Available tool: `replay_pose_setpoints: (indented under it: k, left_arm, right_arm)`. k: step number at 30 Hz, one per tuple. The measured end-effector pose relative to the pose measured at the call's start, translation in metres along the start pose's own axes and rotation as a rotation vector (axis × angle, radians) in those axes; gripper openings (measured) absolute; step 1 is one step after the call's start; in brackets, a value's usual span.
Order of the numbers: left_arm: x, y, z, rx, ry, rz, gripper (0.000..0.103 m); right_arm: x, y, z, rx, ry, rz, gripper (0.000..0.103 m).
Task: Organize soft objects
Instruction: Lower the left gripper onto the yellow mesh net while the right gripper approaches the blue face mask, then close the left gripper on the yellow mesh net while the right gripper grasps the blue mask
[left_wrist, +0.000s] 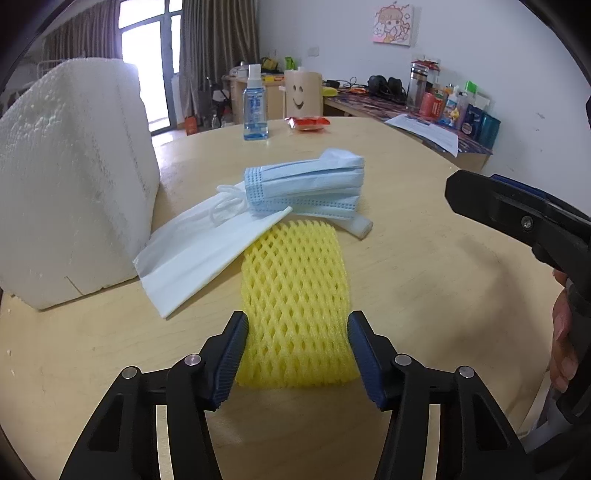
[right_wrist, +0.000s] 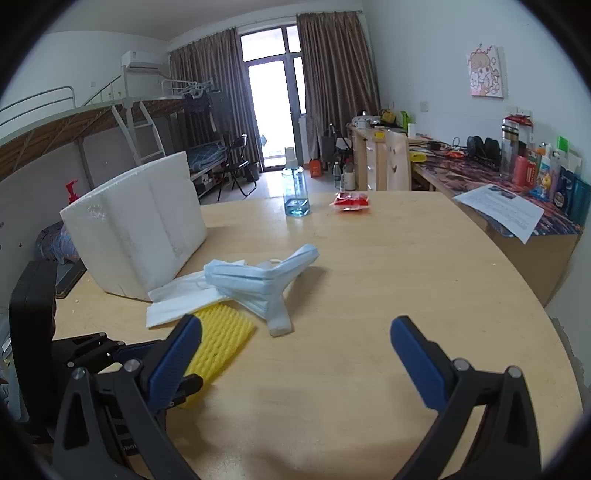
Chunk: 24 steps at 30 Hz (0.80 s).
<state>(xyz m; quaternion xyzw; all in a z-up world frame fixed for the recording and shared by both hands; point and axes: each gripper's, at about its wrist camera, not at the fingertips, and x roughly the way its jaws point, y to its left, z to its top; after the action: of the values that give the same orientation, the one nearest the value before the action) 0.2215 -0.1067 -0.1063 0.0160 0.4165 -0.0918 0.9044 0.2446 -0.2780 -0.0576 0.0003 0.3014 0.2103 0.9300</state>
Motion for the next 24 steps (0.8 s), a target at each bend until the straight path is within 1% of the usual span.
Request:
replay_pose_setpoints:
  k: [2,3,5,6,7,8,12,19,24]
  left_arm:
    - [0.000,0.001,0.000,-0.007,0.004,-0.005,0.057]
    - [0.000,0.001,0.000,-0.009,0.004,-0.006,0.055]
    - [-0.004,0.003,0.000,-0.021,-0.010,-0.017,0.036]
    - [-0.005,0.005,0.001,-0.022,-0.019,-0.008,0.013]
    - [-0.007,0.007,0.001,-0.026,-0.027,-0.009,0.010]
    - [-0.008,0.008,0.001,-0.027,-0.033,-0.031,0.010]
    - [-0.014,0.009,-0.001,-0.024,-0.059,-0.033,0.010]
    - [-0.019,0.014,0.001,-0.041,-0.087,-0.023,0.010]
    - [-0.024,0.017,0.000,-0.041,-0.100,-0.017,0.010]
  right_arm:
    - [0.003,0.001,0.001,-0.003,0.009,0.004,0.103]
    - [0.004,0.002,0.001,-0.006,0.011,0.008,0.103]
    - [0.006,0.003,0.003,-0.011,0.015,0.013,0.103]
    - [0.007,0.004,0.004,-0.014,0.015,0.016,0.103]
    - [0.008,0.005,0.005,-0.018,0.017,0.019,0.103]
    - [0.008,0.006,0.006,-0.021,0.019,0.022,0.103]
    - [0.014,0.010,0.011,-0.032,0.032,0.042,0.103]
    - [0.029,0.020,0.022,-0.052,0.070,0.077,0.103]
    - [0.039,0.026,0.028,-0.070,0.094,0.085,0.103]
